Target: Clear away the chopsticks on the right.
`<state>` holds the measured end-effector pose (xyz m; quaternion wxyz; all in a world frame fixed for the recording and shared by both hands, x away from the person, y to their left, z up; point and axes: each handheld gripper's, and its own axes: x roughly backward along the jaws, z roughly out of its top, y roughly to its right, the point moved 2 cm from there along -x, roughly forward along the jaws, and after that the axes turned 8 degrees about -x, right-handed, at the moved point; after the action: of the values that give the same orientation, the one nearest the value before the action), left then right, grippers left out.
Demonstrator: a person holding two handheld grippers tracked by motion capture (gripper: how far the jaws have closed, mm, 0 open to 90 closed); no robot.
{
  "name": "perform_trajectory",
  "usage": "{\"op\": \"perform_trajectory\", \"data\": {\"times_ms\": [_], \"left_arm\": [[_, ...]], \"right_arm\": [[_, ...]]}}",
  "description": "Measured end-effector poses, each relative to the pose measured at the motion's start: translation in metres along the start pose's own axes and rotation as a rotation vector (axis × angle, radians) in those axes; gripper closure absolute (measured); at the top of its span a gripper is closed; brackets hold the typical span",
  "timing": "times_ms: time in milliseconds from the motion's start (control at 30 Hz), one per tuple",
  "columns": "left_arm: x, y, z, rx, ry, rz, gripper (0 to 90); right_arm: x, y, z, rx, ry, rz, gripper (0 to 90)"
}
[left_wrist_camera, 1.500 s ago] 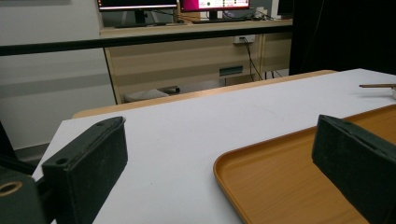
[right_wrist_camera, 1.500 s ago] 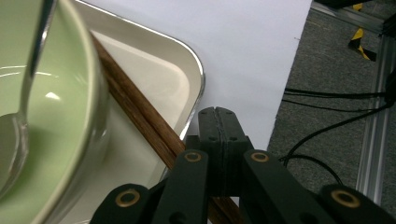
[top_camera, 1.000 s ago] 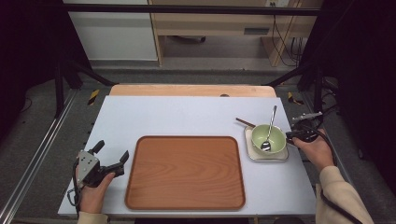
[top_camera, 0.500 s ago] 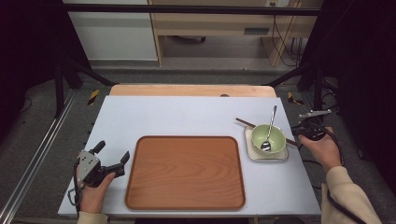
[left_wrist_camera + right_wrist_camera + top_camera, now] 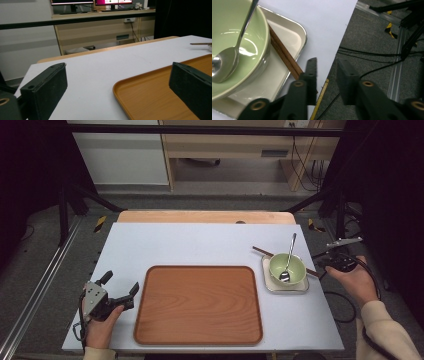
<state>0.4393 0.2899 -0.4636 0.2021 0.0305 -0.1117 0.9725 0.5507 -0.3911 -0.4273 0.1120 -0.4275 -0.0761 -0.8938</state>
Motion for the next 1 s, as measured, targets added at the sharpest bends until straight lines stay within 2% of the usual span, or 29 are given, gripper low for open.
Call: {"op": "perform_trajectory", "data": {"times_ms": [100, 233, 433, 533, 567, 667, 700, 733, 800, 1000], "left_arm": [[0.002, 0.0, 0.001, -0.009, 0.006, 0.012, 1.2], [0.004, -0.001, 0.001, -0.008, 0.012, 0.011, 1.1], [0.007, -0.002, 0.001, -0.005, 0.017, 0.016, 1.3], [0.007, -0.002, 0.001, -0.009, 0.015, 0.013, 1.3], [0.006, -0.001, 0.001, -0.009, 0.016, 0.009, 1.4], [0.006, 0.0, 0.0, -0.008, 0.011, 0.005, 1.5], [0.005, 0.0, -0.001, -0.006, 0.008, 0.004, 1.5], [0.005, 0.0, -0.001, -0.007, 0.006, 0.003, 1.5], [0.005, 0.0, -0.001, -0.013, 0.008, 0.005, 1.6], [0.005, 0.0, -0.001, -0.016, 0.006, 0.008, 1.4]], "right_arm": [[0.004, -0.003, 0.003, 0.007, -0.021, 0.003, 60.4], [0.008, -0.003, 0.006, 0.051, -0.034, -0.019, 50.6], [0.008, 0.006, 0.01, 0.054, -0.034, -0.06, 38.5], [0.007, 0.008, 0.01, 0.054, -0.038, -0.062, 36.3], [0.005, 0.01, 0.01, 0.059, -0.049, -0.048, 32.0], [0.003, 0.011, 0.009, 0.064, -0.054, -0.039, 35.0], [0.002, 0.011, 0.009, 0.069, -0.056, -0.036, 38.9], [0.0, 0.011, 0.008, 0.094, -0.064, -0.03, 47.3], [-0.003, 0.009, 0.007, 0.123, -0.077, -0.027, 53.6], [-0.008, 0.002, 0.003, 0.154, -0.102, -0.016, 63.4]]}}
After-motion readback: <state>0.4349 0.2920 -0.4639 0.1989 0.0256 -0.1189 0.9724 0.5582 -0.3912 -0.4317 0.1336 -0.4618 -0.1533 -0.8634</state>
